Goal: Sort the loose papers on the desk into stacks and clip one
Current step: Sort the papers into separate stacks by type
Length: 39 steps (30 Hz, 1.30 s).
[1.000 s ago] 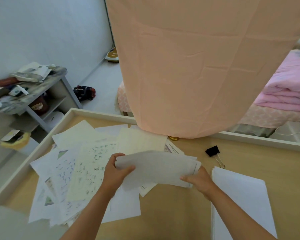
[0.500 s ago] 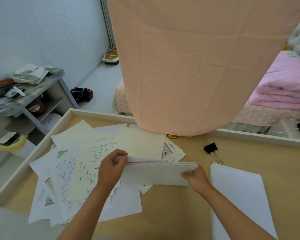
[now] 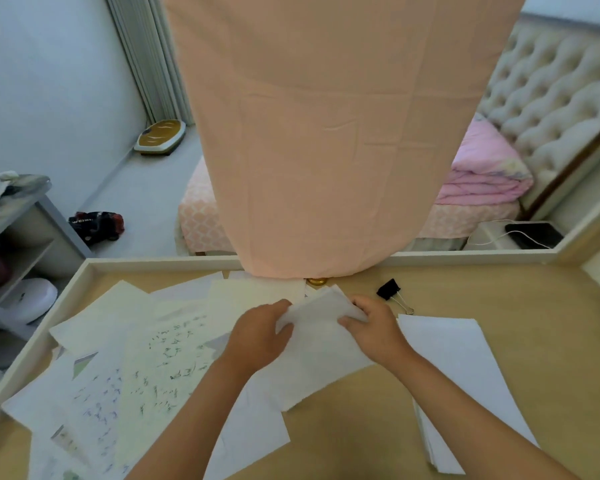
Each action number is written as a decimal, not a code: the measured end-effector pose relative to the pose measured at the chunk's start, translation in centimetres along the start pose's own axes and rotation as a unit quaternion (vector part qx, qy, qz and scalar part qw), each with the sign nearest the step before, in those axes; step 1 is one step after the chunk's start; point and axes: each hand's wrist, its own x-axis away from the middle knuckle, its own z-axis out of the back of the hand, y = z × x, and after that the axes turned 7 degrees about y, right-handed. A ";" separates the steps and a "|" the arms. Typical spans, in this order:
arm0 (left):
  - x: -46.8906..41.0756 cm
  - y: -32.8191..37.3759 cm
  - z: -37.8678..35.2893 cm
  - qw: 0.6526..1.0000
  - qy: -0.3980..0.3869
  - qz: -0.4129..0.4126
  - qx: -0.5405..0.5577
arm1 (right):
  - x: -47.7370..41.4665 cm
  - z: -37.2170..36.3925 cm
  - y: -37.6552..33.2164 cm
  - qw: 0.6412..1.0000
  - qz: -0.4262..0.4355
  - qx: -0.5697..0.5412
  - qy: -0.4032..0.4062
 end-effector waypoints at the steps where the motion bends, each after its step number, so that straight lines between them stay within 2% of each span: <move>1: 0.1 -0.5 0.2 0.999 0.008 0.016 0.030 | 0.2 0.2 -0.6 0.999 0.030 0.016 0.036; 3: 0.4 -1.3 0.7 0.989 0.027 0.062 0.132 | 0.4 0.7 -1.2 0.980 0.089 0.082 0.158; 4: 0.6 -1.5 1.0 0.972 0.042 0.098 0.212 | 0.4 1.0 -0.9 0.972 0.076 0.083 0.207; 5: 0.8 -1.5 1.4 0.943 0.056 0.138 0.298 | 0.5 1.2 -0.8 0.977 0.024 0.035 0.211; 7: 1.2 -1.6 1.8 0.884 0.056 0.196 0.420 | 0.8 1.3 -0.4 0.983 -0.077 -0.111 0.124; 9: 1.5 -2.0 1.3 0.857 0.042 0.222 0.463 | 1.1 0.8 -0.4 0.988 -0.087 -0.125 0.041; 11: 1.7 -2.2 0.6 0.839 0.049 0.249 0.481 | 1.7 -0.3 -0.9 0.990 -0.089 -0.097 0.051; 13: 2.2 -2.0 -0.5 0.829 0.073 0.275 0.481 | 2.3 -1.4 -1.0 0.984 -0.103 -0.097 0.105; 16: 3.4 -1.6 -2.4 0.838 0.098 0.284 0.456 | 4.1 -2.6 0.3 0.984 -0.105 -0.073 0.127; 20: 5.1 -2.0 -5.4 0.873 0.054 0.285 0.391 | 5.7 -3.7 3.3 0.982 -0.146 -0.014 0.123; 23: 5.7 -2.2 -6.5 0.897 0.051 0.275 0.343 | 5.6 -3.8 3.4 0.980 -0.131 -0.002 0.148; 27: 6.0 -1.8 -7.3 0.929 0.020 0.249 0.272 | 6.2 -4.5 4.7 0.983 -0.147 0.047 0.096; 30: 5.0 -1.1 -7.3 0.950 -0.009 0.228 0.215 | 5.5 -3.7 5.9 0.979 -0.159 0.064 0.114; 32: 3.8 0.0 -7.5 0.952 -0.046 0.228 0.199 | 4.8 -1.9 6.3 0.975 -0.167 0.060 0.132; 36: 1.0 4.2 -10.0 0.933 -0.133 0.254 0.219 | 3.2 4.2 9.1 0.969 -0.196 0.040 0.145; 39: -0.4 9.4 -13.4 0.921 -0.153 0.265 0.241 | 2.3 9.7 12.4 0.963 -0.227 0.050 0.138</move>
